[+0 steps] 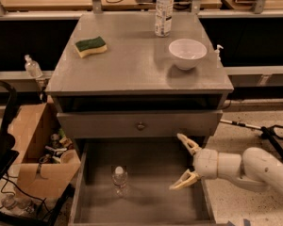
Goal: Pick water bottle from middle drawer and place on counter
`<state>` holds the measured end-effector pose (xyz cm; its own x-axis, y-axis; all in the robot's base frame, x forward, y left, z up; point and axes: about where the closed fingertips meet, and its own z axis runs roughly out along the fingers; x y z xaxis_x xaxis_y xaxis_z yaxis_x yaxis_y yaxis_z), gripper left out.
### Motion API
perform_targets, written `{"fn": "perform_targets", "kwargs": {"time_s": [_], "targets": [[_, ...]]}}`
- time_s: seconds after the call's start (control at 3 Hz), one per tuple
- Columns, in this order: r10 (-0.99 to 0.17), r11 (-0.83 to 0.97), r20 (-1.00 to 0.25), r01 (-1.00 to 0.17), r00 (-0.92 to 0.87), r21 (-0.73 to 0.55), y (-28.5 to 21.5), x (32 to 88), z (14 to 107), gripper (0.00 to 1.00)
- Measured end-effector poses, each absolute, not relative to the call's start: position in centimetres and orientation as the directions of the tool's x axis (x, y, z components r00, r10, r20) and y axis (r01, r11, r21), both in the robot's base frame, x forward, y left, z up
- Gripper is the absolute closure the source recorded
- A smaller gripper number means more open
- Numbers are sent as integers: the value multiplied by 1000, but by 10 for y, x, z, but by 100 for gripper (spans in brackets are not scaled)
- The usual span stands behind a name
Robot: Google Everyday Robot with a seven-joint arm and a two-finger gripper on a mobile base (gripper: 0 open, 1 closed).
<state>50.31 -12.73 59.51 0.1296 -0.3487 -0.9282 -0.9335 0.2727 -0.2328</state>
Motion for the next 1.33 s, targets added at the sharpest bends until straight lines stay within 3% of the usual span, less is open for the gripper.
{"fn": "perform_targets", "kwargs": {"time_s": [0.67, 1.33], "targets": [[-306, 146, -948, -980, 84, -134, -60, 506, 521, 0], [-279, 115, -956, -986, 86, -122, -39, 511, 512, 0]]}}
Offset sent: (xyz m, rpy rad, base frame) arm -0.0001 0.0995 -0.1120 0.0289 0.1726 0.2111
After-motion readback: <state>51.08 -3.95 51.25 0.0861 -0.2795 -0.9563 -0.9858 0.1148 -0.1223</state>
